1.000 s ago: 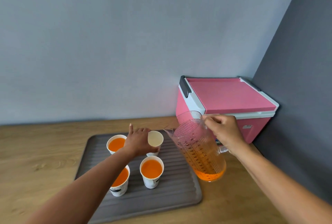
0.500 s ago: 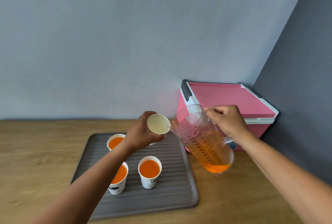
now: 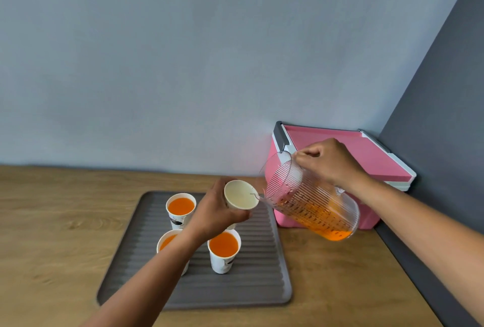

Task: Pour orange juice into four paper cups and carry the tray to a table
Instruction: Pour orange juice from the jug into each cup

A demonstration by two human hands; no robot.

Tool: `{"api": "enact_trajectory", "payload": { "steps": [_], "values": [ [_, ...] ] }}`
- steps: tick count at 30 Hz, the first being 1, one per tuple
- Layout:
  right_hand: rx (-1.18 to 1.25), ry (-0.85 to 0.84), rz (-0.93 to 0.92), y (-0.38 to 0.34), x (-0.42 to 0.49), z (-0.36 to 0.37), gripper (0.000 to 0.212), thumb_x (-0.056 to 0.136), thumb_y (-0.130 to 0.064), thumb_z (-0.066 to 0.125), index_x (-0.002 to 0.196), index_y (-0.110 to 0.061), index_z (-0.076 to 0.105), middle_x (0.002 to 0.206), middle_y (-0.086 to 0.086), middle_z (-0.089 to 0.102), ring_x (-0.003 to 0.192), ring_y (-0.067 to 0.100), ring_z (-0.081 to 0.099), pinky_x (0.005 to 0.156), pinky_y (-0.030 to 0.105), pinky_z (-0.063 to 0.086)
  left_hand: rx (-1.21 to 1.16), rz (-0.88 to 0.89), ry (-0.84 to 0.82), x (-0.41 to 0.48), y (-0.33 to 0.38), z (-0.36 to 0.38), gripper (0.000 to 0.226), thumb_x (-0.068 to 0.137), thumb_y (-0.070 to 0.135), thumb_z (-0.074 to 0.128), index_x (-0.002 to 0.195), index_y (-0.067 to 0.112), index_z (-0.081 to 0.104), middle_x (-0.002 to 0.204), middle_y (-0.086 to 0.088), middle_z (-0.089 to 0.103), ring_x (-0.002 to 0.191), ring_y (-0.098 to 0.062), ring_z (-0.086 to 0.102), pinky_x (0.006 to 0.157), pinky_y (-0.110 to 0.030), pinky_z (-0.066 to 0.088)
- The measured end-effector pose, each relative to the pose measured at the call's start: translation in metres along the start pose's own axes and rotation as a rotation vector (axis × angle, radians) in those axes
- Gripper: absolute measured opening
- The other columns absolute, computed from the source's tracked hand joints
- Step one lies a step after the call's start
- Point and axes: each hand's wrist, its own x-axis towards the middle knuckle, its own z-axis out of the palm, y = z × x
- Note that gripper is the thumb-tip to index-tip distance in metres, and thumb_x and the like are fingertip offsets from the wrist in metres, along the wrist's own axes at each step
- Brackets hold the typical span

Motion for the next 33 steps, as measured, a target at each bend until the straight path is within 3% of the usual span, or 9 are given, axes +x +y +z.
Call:
{"api": "enact_trajectory", "payload": {
  "steps": [2, 4, 6, 8, 14, 16, 20, 25, 33],
  "values": [
    [-0.016, -0.019, -0.016, -0.003, 0.002, 0.000, 0.032, 0.078, -0.042, 0.063, 0.074, -0.014, 0.077, 0.090, 0.003, 0.078, 0.087, 0.021, 0.073, 0.078, 0.042, 0.059, -0.006, -0.015, 0.010, -0.003, 0.000, 0.002, 0.072, 0.062, 0.034, 0.088, 0.117, 0.038, 0.042, 0.117, 0.010, 0.058, 0.105, -0.011, 0.057, 0.078, -0.021, 0.048],
    [-0.025, -0.044, -0.027, -0.007, 0.002, -0.002, 0.024, 0.081, -0.035, 0.065, 0.063, -0.024, 0.076, 0.085, -0.013, 0.078, 0.076, 0.005, 0.071, 0.071, 0.033, 0.057, -0.008, -0.024, 0.012, -0.005, 0.000, 0.003, 0.072, 0.062, 0.034, 0.088, 0.117, 0.036, 0.042, 0.117, 0.009, 0.058, 0.105, -0.011, 0.057, 0.077, -0.019, 0.047],
    [-0.048, -0.063, -0.064, -0.013, 0.002, -0.005, 0.040, 0.084, -0.029, 0.065, 0.045, -0.037, 0.067, 0.051, -0.030, 0.061, 0.047, -0.008, 0.054, 0.056, 0.023, 0.045, -0.012, -0.033, 0.005, -0.006, 0.001, 0.003, 0.072, 0.063, 0.033, 0.088, 0.119, 0.035, 0.042, 0.116, 0.010, 0.057, 0.105, -0.011, 0.056, 0.076, -0.017, 0.046],
    [-0.065, -0.076, -0.108, -0.017, 0.004, -0.005, 0.054, 0.087, -0.026, 0.065, 0.036, -0.042, 0.056, 0.036, -0.025, 0.046, 0.037, -0.004, 0.044, 0.053, 0.021, 0.034, -0.017, -0.042, -0.002, -0.007, 0.002, 0.004, 0.073, 0.064, 0.033, 0.087, 0.120, 0.036, 0.041, 0.115, 0.013, 0.055, 0.105, -0.009, 0.055, 0.075, -0.016, 0.046],
    [-0.087, -0.099, -0.155, -0.021, 0.009, -0.006, 0.058, 0.087, -0.027, 0.065, 0.033, -0.045, 0.050, 0.035, -0.027, 0.042, 0.038, -0.013, 0.042, 0.057, 0.019, 0.032, -0.022, -0.064, -0.011, -0.009, 0.004, 0.005, 0.074, 0.065, 0.032, 0.087, 0.122, 0.035, 0.040, 0.117, 0.012, 0.053, 0.105, -0.009, 0.053, 0.073, -0.014, 0.045],
    [-0.105, -0.088, -0.167, -0.020, 0.010, -0.006, 0.056, 0.086, -0.029, 0.066, 0.034, -0.036, 0.047, 0.036, -0.028, 0.043, 0.038, -0.010, 0.043, 0.055, 0.019, 0.032, -0.024, -0.065, -0.011, -0.009, 0.005, 0.006, 0.072, 0.065, 0.032, 0.087, 0.119, 0.037, 0.039, 0.115, 0.013, 0.053, 0.103, -0.007, 0.053, 0.071, -0.012, 0.044],
    [-0.126, -0.095, -0.176, -0.022, 0.010, -0.007, 0.056, 0.085, -0.031, 0.066, 0.033, -0.044, 0.049, 0.036, -0.028, 0.043, 0.039, -0.006, 0.037, 0.054, 0.018, 0.032, -0.038, -0.076, -0.015, -0.011, 0.007, 0.006, 0.072, 0.066, 0.031, 0.087, 0.120, 0.037, 0.039, 0.114, 0.014, 0.052, 0.099, -0.006, 0.053, 0.069, -0.010, 0.042],
    [-0.134, -0.100, -0.180, -0.024, 0.011, -0.008, 0.053, 0.085, -0.028, 0.065, 0.039, -0.035, 0.039, 0.036, -0.028, 0.042, 0.037, -0.009, 0.040, 0.054, 0.018, 0.030, -0.055, -0.084, -0.023, -0.013, 0.009, 0.007, 0.072, 0.067, 0.033, 0.086, 0.123, 0.035, 0.042, 0.113, 0.015, 0.054, 0.096, -0.003, 0.054, 0.068, -0.009, 0.042],
    [-0.157, -0.121, -0.206, -0.025, 0.011, -0.010, 0.053, 0.085, -0.026, 0.063, 0.036, -0.034, 0.044, 0.036, -0.029, 0.042, 0.040, -0.005, 0.036, 0.062, 0.019, 0.034, -0.068, -0.097, -0.029, -0.015, 0.014, 0.007, 0.071, 0.067, 0.032, 0.086, 0.122, 0.035, 0.041, 0.106, 0.020, 0.052, 0.092, 0.004, 0.053, 0.064, -0.007, 0.040]
  ]
}}
